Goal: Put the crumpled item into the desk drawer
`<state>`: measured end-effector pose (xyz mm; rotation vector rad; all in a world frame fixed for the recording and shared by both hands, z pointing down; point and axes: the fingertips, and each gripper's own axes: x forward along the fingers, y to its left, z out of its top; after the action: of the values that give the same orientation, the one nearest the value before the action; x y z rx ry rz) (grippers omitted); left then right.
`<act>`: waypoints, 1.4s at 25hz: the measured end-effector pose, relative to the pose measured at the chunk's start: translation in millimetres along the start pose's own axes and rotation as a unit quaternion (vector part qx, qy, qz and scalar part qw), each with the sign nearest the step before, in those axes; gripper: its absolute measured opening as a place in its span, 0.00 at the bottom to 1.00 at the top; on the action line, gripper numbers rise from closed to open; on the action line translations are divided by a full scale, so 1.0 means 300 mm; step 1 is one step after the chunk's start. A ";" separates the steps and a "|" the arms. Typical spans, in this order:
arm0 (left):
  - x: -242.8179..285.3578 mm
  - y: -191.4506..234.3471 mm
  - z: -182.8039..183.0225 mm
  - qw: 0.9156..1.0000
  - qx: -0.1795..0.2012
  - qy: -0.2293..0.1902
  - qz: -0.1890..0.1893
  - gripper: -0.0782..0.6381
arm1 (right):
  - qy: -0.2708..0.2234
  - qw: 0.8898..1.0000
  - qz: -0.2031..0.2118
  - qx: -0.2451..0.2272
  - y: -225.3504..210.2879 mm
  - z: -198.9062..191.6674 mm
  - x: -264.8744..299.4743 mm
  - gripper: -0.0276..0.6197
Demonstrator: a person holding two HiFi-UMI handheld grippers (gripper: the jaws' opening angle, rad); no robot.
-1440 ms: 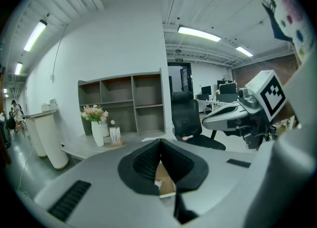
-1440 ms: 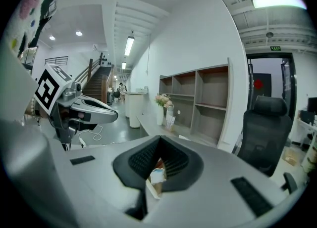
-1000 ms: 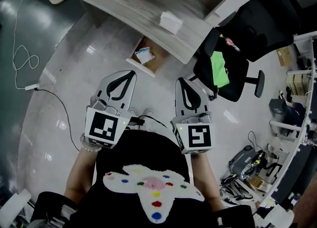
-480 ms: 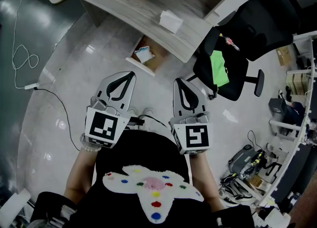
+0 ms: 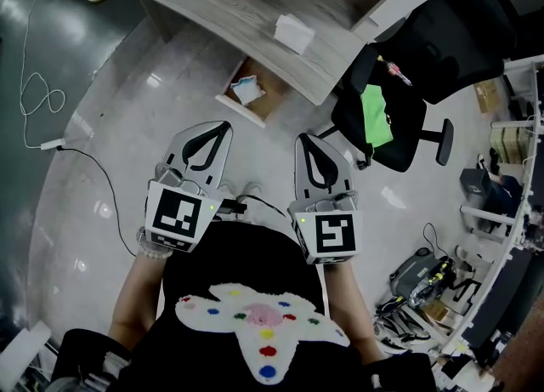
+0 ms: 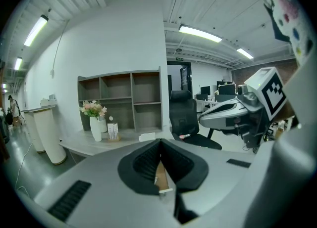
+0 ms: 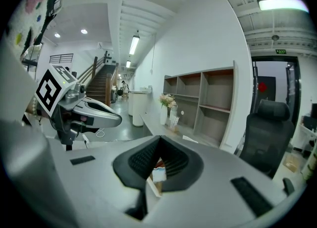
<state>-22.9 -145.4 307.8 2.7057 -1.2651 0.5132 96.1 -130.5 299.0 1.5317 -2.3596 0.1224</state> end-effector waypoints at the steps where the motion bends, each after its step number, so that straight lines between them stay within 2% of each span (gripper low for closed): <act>1: 0.000 0.000 0.000 1.000 -0.002 -0.001 0.000 0.13 | 0.001 1.000 0.001 0.000 0.001 -0.003 0.002 0.05; 12: 0.004 0.002 -0.001 1.000 -0.004 -0.001 -0.001 0.13 | 0.010 1.000 0.003 0.007 0.005 -0.006 0.012 0.05; 20: 0.007 -0.001 -0.001 1.000 -0.004 -0.001 -0.002 0.13 | -0.001 1.000 0.007 0.005 0.011 0.018 0.018 0.05; 35: 0.007 -0.007 -0.008 1.000 -0.004 -0.002 -0.006 0.13 | 0.011 1.000 -0.001 0.007 0.012 -0.027 0.014 0.05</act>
<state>-20.6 -144.9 310.8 2.7083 -1.2478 0.5001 93.2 -130.6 308.5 1.5306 -2.3459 0.1534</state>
